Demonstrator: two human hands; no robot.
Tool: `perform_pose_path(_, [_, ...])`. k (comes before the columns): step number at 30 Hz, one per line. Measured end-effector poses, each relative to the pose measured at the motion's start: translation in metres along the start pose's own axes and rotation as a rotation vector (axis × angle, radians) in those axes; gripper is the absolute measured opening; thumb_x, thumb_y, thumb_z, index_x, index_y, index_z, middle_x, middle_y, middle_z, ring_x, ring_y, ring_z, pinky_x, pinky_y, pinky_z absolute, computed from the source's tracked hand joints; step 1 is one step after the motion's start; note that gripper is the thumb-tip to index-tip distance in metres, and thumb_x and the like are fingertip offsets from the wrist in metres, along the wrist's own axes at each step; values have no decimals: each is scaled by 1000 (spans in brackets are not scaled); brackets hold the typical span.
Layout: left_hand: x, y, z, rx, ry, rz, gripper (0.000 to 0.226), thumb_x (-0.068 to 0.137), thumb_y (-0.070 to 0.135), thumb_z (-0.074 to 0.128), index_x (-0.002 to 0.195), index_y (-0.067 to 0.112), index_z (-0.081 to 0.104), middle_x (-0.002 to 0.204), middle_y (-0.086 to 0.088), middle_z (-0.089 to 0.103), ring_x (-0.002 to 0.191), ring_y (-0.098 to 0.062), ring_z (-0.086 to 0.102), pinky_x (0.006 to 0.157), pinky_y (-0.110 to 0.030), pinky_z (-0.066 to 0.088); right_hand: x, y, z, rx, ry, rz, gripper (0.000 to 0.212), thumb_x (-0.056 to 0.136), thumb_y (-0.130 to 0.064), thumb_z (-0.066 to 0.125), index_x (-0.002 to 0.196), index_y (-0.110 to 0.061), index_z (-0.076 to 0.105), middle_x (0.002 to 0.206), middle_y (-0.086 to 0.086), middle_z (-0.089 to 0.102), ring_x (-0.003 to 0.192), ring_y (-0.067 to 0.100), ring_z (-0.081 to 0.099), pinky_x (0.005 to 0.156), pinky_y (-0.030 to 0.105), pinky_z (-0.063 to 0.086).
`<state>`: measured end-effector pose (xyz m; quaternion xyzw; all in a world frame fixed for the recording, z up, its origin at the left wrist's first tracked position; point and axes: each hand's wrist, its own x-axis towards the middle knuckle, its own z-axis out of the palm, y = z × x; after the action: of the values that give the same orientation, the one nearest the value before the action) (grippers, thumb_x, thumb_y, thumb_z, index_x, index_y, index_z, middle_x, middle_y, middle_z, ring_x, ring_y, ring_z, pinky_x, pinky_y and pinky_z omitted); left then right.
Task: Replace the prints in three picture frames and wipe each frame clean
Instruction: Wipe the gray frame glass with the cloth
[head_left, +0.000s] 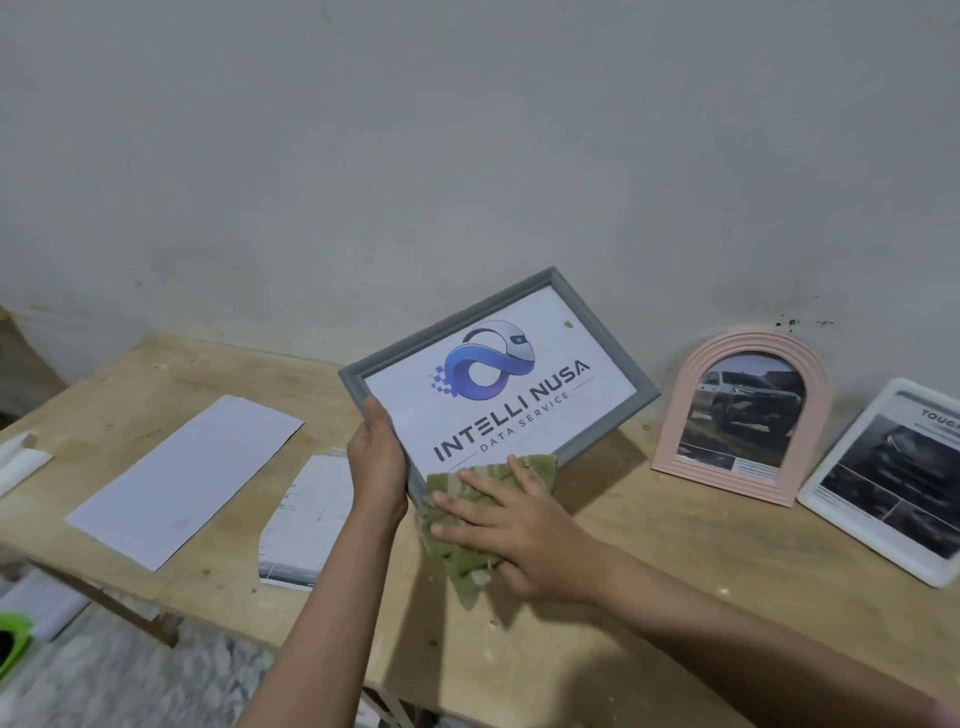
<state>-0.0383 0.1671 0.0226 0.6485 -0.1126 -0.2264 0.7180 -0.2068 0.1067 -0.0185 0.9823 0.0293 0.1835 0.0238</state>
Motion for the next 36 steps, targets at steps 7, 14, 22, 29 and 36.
perform_pose_path(7, [3, -9, -12, -94, -99, -100, 38, 98, 47, 38, 103, 17, 60, 112, -9, 68, 101, -29, 65, 91, -44, 52, -31, 60, -23, -184, 211, 27, 50, 71, -18, 44, 118, -26, 57, 135, -6, 55, 123, 23, 50, 103, 49, 31])
perform_pose_path(14, [1, -6, -23, 35, -186, 44, 31, 100, 35, 39, 83, 14, 53, 55, 15, 59, 49, 1, 55, 48, -14, 45, -40, 127, -69, 93, 485, 857, 27, 69, -8, 38, 88, -8, 57, 74, 7, 49, 75, 32, 52, 57, 26, 32])
perform_pose_path(22, [-12, -4, -8, 182, -285, 125, 24, 95, 36, 49, 84, 16, 58, 62, 9, 60, 46, 3, 52, 44, -14, 39, 0, 106, -30, 56, 216, 668, 68, 76, -22, 44, 141, -39, 34, 156, -11, 20, 137, 23, 26, 106, 56, 22])
perform_pose_path(29, [-12, 3, -24, 263, -294, 184, 52, 85, 54, 58, 81, 3, 52, 71, -8, 53, 64, -18, 51, 58, -31, 40, -43, 139, -10, 144, 238, 1050, 67, 88, -28, 45, 144, -50, 16, 141, 11, 42, 93, 34, 59, 77, 34, 47])
perform_pose_path(36, [-9, -2, -37, 243, -130, 184, 59, 82, 62, 54, 84, 3, 51, 76, -7, 51, 70, -18, 49, 64, -35, 42, -64, 126, 2, 319, 169, 1202, 24, 94, -30, 45, 114, -21, 54, 79, 10, 64, 73, 31, 59, 62, 32, 45])
